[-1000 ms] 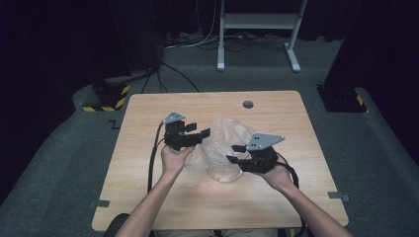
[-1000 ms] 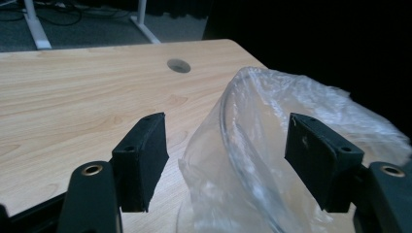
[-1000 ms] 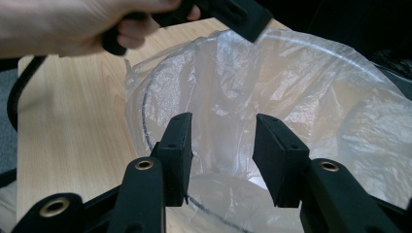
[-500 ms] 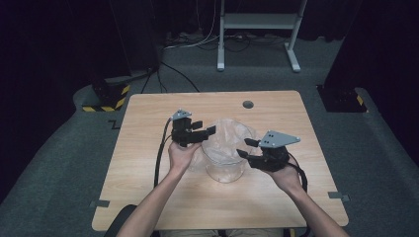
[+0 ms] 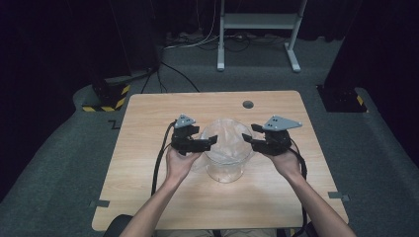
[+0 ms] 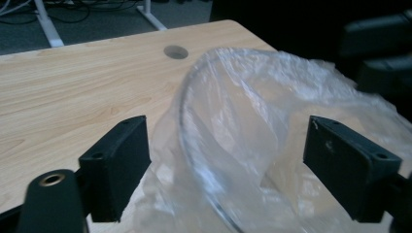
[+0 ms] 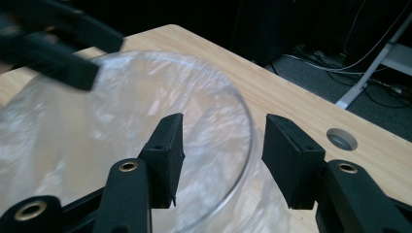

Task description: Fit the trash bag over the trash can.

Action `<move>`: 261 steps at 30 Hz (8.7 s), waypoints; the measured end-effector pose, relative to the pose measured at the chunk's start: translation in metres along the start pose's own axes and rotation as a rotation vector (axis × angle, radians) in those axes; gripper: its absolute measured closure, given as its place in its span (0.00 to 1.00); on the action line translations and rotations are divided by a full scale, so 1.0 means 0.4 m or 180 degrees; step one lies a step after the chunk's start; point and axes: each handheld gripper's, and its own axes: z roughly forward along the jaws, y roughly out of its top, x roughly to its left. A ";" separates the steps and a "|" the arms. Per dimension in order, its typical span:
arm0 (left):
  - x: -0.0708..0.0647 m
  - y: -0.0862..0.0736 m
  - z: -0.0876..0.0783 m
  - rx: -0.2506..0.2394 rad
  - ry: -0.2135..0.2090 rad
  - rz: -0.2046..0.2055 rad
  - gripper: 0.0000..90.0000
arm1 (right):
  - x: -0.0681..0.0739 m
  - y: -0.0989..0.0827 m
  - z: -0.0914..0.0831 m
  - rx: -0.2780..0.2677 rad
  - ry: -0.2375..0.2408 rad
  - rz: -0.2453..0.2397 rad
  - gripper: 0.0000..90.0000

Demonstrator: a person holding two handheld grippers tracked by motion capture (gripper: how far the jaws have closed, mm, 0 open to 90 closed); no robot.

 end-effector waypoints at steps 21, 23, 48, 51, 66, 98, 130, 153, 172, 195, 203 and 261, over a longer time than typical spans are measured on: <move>-0.059 -0.078 -0.097 0.0226 -0.0168 0.0150 0.19 | -0.099 0.000 0.124 0.0150 -0.0005 0.0327 0.55; -0.061 -0.087 -0.103 0.0214 -0.0218 0.0166 0.21 | -0.102 -0.001 0.125 0.0125 0.0029 0.0368 0.56; -0.063 -0.137 -0.013 0.0692 -0.0509 0.0572 1.00 | -0.049 -0.005 0.040 -0.0056 0.0013 0.0129 0.61; -0.063 -0.133 0.008 0.0768 -0.0537 0.0601 1.00 | -0.048 -0.011 0.017 -0.0071 -0.0051 0.0111 0.61; -0.092 -0.129 0.090 0.0998 -0.0593 0.0904 1.00 | -0.068 -0.050 -0.075 -0.0131 -0.0313 0.0253 0.61; -0.007 -0.145 -0.077 -0.0007 -0.0261 0.0092 0.48 | -0.022 0.008 0.066 0.0016 0.0348 -0.0033 0.52; -0.017 -0.018 0.060 -0.0319 -0.0180 0.0048 0.24 | 0.053 -0.054 -0.090 0.0034 0.0553 0.0024 0.54; -0.030 -0.061 0.001 -0.0291 -0.0240 0.0116 0.30 | -0.094 -0.031 -0.004 0.0090 -0.0234 0.0309 0.94; -0.044 -0.090 -0.044 -0.0294 -0.0332 0.0248 0.34 | -0.146 -0.065 0.049 0.0245 -0.0204 0.0559 0.87; -0.042 -0.062 -0.012 -0.0390 -0.0225 0.0122 0.28 | -0.043 0.006 0.017 0.0077 -0.0004 0.0359 0.56; -0.018 -0.052 -0.013 -0.0417 -0.0203 -0.0022 0.27 | -0.044 -0.025 -0.014 0.0215 0.0181 0.0348 0.57; -0.037 -0.144 0.026 0.0354 -0.0263 0.0510 0.85 | -0.175 -0.031 0.066 -0.0041 0.0308 0.0713 0.97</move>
